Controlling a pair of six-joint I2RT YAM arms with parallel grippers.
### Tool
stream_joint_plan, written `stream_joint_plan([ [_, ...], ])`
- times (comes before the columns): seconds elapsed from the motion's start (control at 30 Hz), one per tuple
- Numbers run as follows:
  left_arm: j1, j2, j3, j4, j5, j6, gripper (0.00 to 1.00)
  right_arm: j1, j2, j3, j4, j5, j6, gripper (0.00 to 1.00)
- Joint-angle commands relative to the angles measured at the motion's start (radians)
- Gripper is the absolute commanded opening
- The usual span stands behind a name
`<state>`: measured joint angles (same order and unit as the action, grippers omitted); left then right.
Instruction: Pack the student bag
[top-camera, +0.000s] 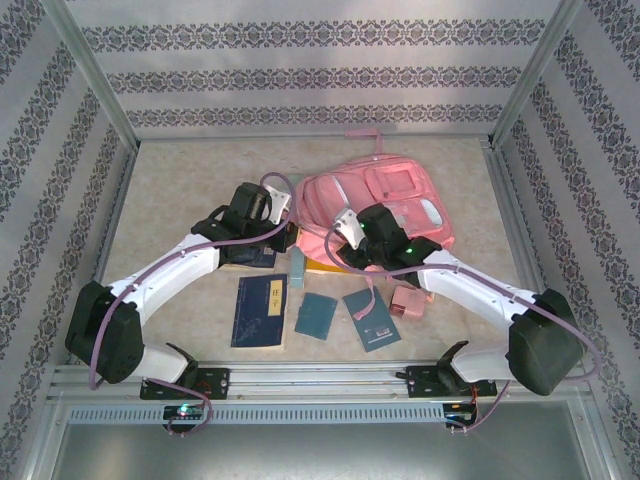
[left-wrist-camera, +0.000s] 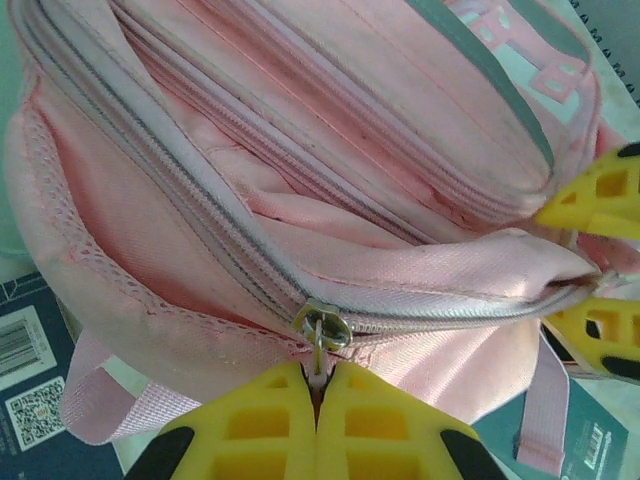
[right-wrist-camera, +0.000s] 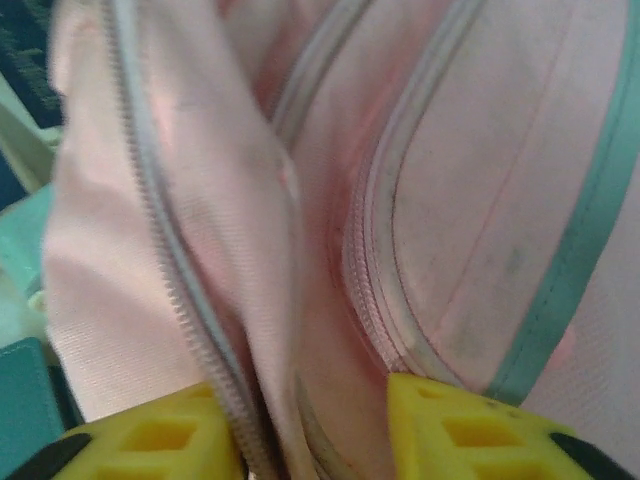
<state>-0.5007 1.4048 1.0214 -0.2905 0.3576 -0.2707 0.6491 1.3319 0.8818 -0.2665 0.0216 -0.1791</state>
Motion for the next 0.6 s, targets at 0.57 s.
stream_joint_plan([
  [0.57,-0.152,-0.009,0.058,-0.080,0.115,-0.084,0.00,-0.209,-0.261,0.052,-0.148,-0.371,0.654,0.22],
])
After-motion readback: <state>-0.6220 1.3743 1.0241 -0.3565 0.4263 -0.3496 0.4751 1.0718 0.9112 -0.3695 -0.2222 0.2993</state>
